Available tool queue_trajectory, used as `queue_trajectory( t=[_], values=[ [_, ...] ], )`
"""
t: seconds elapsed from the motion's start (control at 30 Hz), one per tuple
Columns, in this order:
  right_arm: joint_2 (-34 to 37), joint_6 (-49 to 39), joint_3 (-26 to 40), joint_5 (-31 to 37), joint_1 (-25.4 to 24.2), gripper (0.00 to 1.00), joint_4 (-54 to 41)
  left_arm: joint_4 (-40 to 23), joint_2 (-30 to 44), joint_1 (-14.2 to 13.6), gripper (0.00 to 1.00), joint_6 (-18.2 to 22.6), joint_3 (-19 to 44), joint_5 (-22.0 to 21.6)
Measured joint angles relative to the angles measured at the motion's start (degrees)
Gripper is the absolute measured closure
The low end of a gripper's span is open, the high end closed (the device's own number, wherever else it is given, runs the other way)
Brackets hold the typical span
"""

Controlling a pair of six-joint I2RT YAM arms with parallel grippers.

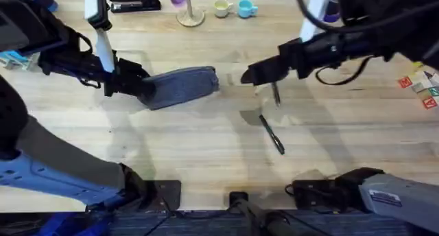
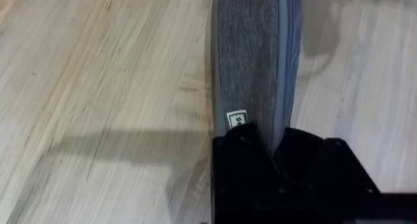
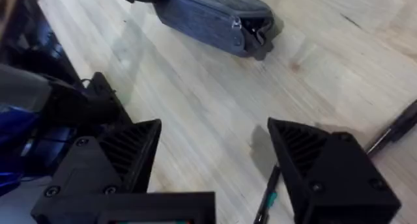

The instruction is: Unzip the bag, pick up the pens from the table one at a time and place them inside, then zip the bag closed.

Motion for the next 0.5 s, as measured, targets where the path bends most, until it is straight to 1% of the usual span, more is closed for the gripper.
queue_trajectory(
  t=[0.27, 0.5],
  values=[
    [2.8, 2.4, 0.0, 7.2, 6.0, 0.005, 7.1, 0.2, 0.0, 0.0, 0.956, 0.0, 0.0, 0.0],
    [5.0, 2.6, 0.0, 9.2, 9.2, 0.004, 11.3, 0.3, 0.0, 0.0, 0.956, 0.0, 0.0, 0.0]
  ],
)
